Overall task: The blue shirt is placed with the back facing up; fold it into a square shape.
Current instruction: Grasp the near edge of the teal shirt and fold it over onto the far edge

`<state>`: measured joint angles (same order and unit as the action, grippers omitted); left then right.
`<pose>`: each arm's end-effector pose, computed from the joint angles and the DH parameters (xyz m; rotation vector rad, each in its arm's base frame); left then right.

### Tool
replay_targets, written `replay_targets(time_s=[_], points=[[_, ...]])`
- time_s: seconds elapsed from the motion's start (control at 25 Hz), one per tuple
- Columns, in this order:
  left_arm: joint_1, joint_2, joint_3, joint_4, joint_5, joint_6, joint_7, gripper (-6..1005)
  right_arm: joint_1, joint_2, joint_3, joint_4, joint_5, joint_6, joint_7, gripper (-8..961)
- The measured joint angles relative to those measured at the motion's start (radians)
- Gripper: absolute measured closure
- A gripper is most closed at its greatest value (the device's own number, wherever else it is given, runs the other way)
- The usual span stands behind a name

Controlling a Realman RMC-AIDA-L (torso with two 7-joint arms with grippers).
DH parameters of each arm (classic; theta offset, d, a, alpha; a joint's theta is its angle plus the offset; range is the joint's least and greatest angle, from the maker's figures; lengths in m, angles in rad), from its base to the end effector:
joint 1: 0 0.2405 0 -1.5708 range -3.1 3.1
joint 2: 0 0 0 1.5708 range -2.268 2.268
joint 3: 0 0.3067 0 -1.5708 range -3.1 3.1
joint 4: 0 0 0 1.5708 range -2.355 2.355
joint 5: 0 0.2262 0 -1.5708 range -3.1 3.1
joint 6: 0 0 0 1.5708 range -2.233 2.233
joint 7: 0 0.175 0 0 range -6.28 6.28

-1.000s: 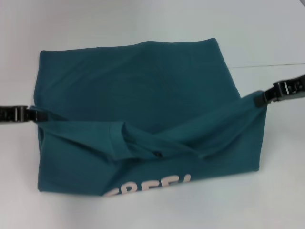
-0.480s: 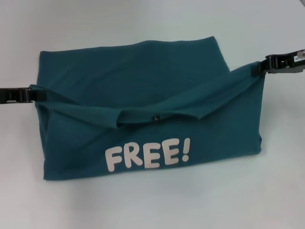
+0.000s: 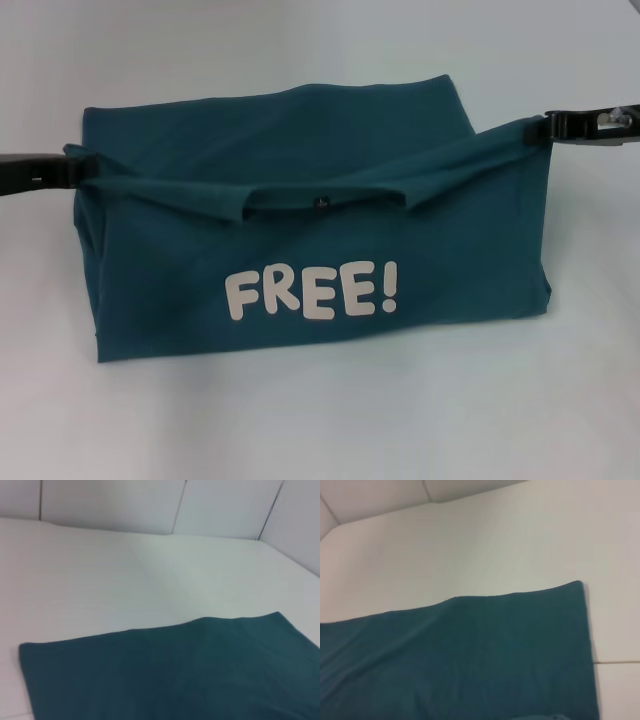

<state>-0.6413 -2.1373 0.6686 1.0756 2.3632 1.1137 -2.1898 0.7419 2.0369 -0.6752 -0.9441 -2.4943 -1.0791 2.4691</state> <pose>-0.2831 0.4848 0.0296 -2.1037 -1.0765 -0.3927 0.2894 0.5147 0.0486 -1.9750 1.3077 0.3353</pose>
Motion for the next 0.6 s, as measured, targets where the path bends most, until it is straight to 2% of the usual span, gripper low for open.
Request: replay_targets(time_s=[0.32, 0.44, 0.6], points=[[-0.004, -0.010, 0.115, -0.068, 0.000, -0.189, 0.004, 872, 0.008, 0.012, -0.018, 0.081, 0.039, 0.147, -0.014, 871], [-0.007, -0.014, 0.131, -0.093, 0.004, -0.261, 0.005, 870, 0.008, 0.015, -0.035, 0.110, 0.075, 0.205, -0.023, 871], [-0.011, -0.014, 0.131, -0.111, 0.005, -0.293, 0.005, 867, 0.009, 0.021, -0.040, 0.131, 0.088, 0.263, -0.033, 870]])
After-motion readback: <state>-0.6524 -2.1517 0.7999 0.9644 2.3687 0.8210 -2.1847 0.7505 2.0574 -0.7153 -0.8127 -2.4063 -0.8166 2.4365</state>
